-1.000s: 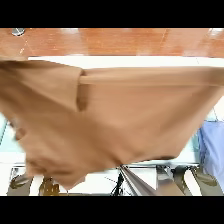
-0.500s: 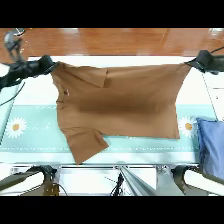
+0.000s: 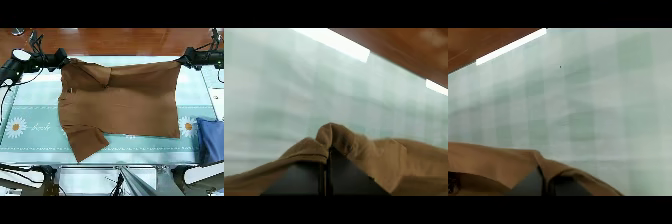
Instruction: Fold the shirts.
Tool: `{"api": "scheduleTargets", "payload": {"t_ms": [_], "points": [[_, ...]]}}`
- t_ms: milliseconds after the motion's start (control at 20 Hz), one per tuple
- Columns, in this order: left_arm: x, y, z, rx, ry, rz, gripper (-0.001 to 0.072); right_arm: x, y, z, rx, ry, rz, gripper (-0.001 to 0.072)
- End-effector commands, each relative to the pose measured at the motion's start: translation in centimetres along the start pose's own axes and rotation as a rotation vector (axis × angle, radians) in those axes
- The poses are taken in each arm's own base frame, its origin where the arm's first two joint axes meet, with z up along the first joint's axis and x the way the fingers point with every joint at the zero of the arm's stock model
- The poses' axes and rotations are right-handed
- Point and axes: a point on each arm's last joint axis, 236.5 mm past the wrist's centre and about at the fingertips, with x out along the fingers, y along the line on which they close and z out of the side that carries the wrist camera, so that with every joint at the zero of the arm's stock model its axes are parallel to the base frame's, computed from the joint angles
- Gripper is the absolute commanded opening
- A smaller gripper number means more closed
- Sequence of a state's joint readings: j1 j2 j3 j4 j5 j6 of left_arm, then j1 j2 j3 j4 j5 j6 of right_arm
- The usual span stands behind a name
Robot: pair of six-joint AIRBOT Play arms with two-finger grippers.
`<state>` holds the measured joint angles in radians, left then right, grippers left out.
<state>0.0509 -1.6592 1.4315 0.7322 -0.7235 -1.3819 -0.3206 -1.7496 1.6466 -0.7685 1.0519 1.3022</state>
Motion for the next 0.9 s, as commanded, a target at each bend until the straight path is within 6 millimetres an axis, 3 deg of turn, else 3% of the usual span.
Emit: {"api": "scheduleTargets", "payload": {"t_ms": [0,150,300,400,550,700,850], "points": [[-1.3,0.7,-1.5,-0.025,0.107,-0.016,0.0024,0.4,-0.2,-0.5,0.017,0.037,0.020,0.0025],[-4.2,1.9,-4.2,-0.027,0.276,-0.043,0.0024,-1.5,-0.1,-0.9,0.026,0.089,0.051,0.0025],[-6.2,4.2,-8.4,-0.014,0.477,-0.003,0.0024,-3.0,-1.8,-3.8,0.030,0.221,0.032,0.0025],[-6.5,6.1,-11.2,-0.003,0.566,0.059,0.0024,-3.4,-3.8,-6.1,0.003,0.316,-0.052,0.0025],[-5.9,8.4,-14.8,-0.028,0.639,0.114,0.0024,-2.3,-5.0,-8.9,0.035,0.385,-0.071,0.0025],[-5.7,9.4,-16.3,-0.057,0.669,0.124,0.0024,-0.7,-6.5,-11.7,0.079,0.430,-0.092,0.0025],[-5.6,9.5,-16.2,-0.056,0.663,0.128,0.0024,0.1,-7.4,-13.6,0.106,0.473,-0.103,0.0025]]}}
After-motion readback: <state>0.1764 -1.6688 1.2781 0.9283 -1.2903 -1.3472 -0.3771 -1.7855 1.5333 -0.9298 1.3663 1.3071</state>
